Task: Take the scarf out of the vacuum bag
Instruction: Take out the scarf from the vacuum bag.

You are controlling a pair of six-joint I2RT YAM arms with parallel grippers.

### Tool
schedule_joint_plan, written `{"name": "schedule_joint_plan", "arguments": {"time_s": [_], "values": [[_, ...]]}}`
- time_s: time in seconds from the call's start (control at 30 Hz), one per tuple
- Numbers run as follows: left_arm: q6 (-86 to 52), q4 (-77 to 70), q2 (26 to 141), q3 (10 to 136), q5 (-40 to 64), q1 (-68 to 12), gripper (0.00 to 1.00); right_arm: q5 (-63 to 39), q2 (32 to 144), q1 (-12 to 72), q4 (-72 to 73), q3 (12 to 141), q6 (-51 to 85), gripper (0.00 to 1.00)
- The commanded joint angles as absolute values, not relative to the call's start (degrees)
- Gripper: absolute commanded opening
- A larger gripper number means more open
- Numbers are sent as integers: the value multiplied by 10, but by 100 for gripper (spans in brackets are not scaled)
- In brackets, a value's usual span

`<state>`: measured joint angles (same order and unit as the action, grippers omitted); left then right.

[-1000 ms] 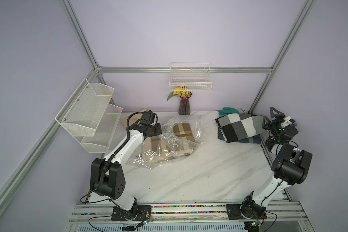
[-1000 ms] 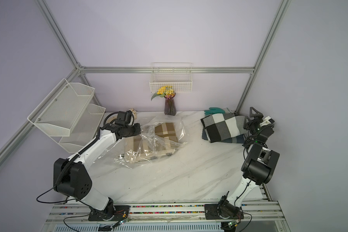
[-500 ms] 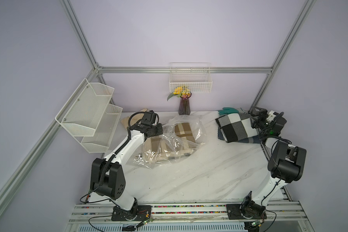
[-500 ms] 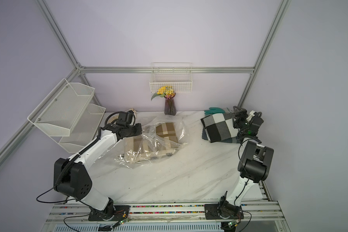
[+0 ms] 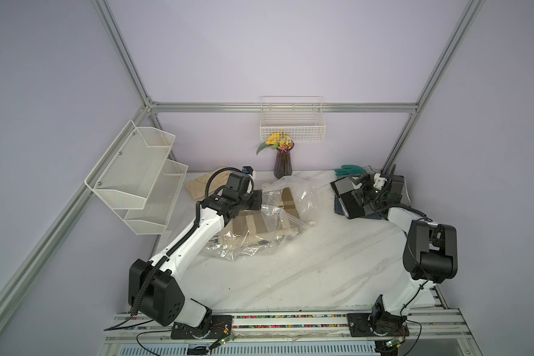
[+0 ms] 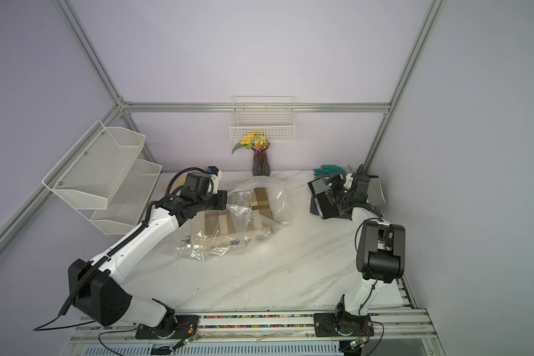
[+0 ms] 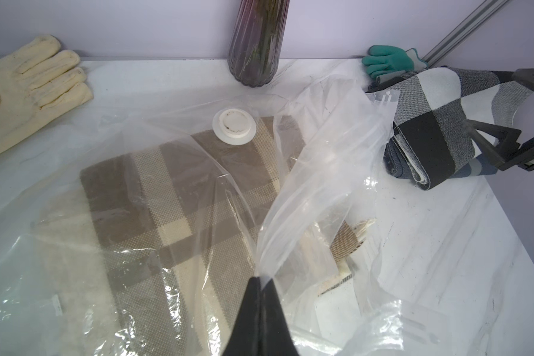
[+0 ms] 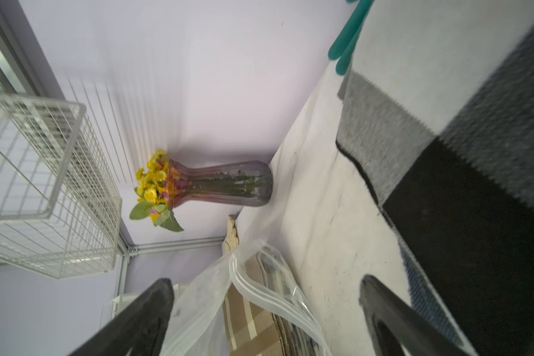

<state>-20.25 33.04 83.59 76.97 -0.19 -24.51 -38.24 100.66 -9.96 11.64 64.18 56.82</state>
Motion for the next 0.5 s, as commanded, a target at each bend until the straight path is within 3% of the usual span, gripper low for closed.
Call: {"name": "schedule_joint_plan", "arguments": {"time_s": [0.0,0.47], "values": [[-187,309,815,765,8,-249,0,-399,968,-67,25,653,500,97],[-184,335,780,749,1,-293,0,-444,900,25,-113,648,416,95]]}}
